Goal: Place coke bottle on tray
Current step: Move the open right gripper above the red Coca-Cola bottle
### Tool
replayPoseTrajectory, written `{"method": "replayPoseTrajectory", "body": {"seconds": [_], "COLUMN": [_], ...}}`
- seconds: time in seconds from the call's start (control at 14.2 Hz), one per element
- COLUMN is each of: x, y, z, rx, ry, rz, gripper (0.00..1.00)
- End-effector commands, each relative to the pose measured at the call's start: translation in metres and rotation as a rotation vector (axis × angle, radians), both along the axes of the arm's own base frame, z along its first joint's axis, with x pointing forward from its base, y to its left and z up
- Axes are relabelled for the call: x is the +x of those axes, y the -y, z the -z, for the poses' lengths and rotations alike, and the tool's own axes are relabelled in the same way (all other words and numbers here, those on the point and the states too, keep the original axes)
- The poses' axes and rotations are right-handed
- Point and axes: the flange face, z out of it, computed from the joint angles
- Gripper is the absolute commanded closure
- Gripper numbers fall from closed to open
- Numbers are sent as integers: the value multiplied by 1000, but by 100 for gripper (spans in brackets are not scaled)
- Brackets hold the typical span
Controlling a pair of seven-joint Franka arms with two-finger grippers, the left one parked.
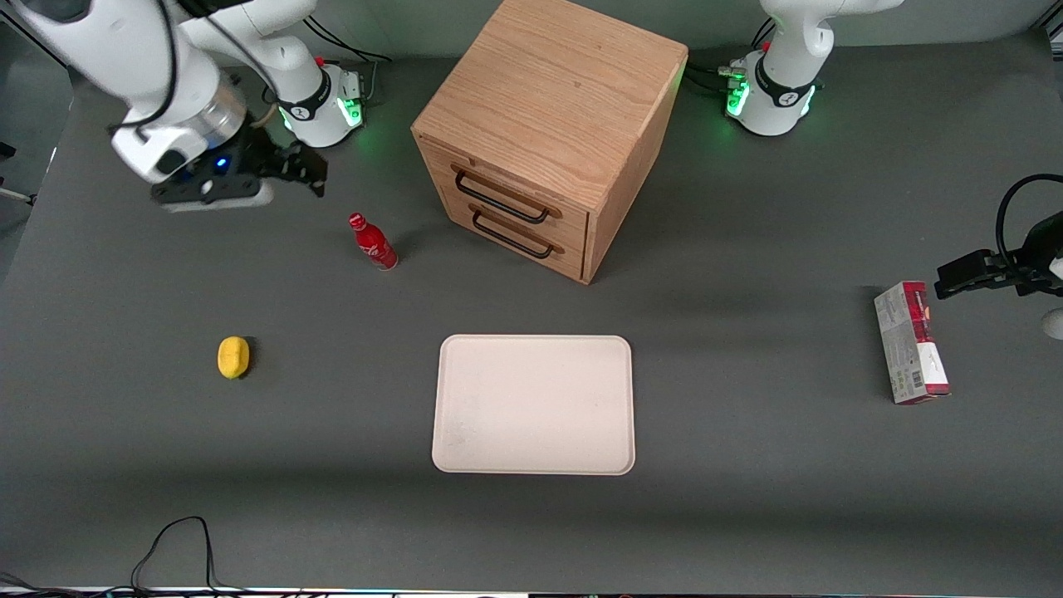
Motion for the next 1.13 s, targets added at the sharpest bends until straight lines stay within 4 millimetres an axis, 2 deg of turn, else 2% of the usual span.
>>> {"method": "replayPoseTrajectory", "body": {"seconds": [0.0, 0.14, 0.28, 0.49, 0.63, 0.85, 1.06], "x": [-45, -56, -64, -64, -61, -53, -50], "y": [22, 23, 10, 4, 4, 2, 1], "z": [13, 18, 26, 40, 68, 122, 162], "rx": [28, 21, 13, 2, -10, -8, -12], "ry": [18, 6, -13, -32, -34, -14, -13], "rz": [22, 15, -22, -12, -11, -3, 0], "gripper": [0, 0, 0, 0, 0, 0, 0]}}
